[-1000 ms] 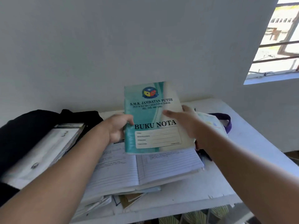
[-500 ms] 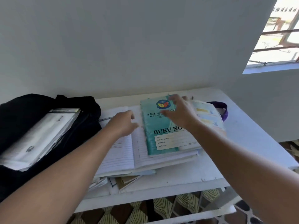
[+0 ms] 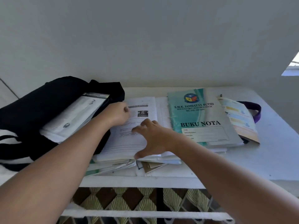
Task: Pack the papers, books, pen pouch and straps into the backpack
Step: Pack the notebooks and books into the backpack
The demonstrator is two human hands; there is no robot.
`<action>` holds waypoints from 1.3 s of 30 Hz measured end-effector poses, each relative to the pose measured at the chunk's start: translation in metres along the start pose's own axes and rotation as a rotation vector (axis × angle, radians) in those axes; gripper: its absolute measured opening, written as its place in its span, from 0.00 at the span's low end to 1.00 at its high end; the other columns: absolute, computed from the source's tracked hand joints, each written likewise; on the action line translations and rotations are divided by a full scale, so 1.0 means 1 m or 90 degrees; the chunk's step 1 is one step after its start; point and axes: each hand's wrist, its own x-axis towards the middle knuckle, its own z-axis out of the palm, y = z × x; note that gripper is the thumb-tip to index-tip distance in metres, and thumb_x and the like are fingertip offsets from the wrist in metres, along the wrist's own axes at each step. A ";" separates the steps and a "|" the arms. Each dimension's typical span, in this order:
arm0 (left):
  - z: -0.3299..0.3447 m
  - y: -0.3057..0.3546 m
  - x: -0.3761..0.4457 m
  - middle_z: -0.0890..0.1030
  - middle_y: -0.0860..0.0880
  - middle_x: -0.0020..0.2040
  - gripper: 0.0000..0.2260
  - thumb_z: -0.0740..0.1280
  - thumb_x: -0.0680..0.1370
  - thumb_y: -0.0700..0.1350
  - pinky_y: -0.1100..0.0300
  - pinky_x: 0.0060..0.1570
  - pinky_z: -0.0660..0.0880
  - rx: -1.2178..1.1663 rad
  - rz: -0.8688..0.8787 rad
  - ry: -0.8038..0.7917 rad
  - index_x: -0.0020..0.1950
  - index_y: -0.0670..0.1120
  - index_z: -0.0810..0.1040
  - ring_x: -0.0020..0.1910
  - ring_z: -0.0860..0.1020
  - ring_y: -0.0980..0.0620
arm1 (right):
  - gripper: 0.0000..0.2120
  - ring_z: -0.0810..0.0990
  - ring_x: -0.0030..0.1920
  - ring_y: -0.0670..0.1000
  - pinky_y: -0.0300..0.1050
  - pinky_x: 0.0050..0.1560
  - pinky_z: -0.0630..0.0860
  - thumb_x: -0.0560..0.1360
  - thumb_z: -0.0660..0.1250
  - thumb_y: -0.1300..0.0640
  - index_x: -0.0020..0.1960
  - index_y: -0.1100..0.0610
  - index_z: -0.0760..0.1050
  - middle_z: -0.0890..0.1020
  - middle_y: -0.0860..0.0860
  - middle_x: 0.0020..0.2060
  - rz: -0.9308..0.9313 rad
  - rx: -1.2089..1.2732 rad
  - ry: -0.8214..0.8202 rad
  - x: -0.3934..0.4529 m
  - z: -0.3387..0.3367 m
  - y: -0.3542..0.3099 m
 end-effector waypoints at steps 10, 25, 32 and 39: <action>-0.007 -0.015 -0.008 0.82 0.48 0.48 0.19 0.65 0.79 0.63 0.54 0.46 0.74 0.001 0.009 -0.002 0.52 0.47 0.78 0.47 0.79 0.50 | 0.51 0.58 0.79 0.55 0.63 0.70 0.71 0.69 0.78 0.42 0.83 0.42 0.52 0.55 0.49 0.79 0.005 -0.030 -0.049 -0.007 -0.005 0.005; -0.014 -0.037 -0.053 0.83 0.52 0.48 0.10 0.65 0.82 0.57 0.53 0.49 0.76 -0.119 0.125 0.019 0.51 0.53 0.81 0.46 0.80 0.50 | 0.31 0.81 0.57 0.57 0.59 0.53 0.83 0.79 0.62 0.43 0.79 0.50 0.62 0.76 0.54 0.68 -0.030 -0.086 0.203 -0.021 0.021 -0.009; -0.018 -0.018 -0.063 0.79 0.48 0.43 0.15 0.57 0.85 0.55 0.54 0.39 0.69 -0.169 0.003 0.159 0.50 0.45 0.74 0.41 0.75 0.52 | 0.27 0.81 0.53 0.46 0.45 0.50 0.76 0.75 0.56 0.50 0.73 0.49 0.75 0.82 0.50 0.60 0.048 0.337 0.432 -0.039 0.001 0.010; -0.020 0.016 -0.068 0.77 0.43 0.50 0.15 0.55 0.85 0.41 0.56 0.48 0.69 0.096 -0.141 -0.136 0.61 0.37 0.79 0.50 0.75 0.46 | 0.31 0.72 0.71 0.52 0.55 0.71 0.69 0.78 0.62 0.41 0.80 0.42 0.65 0.72 0.51 0.73 0.004 0.328 0.145 -0.054 0.004 0.030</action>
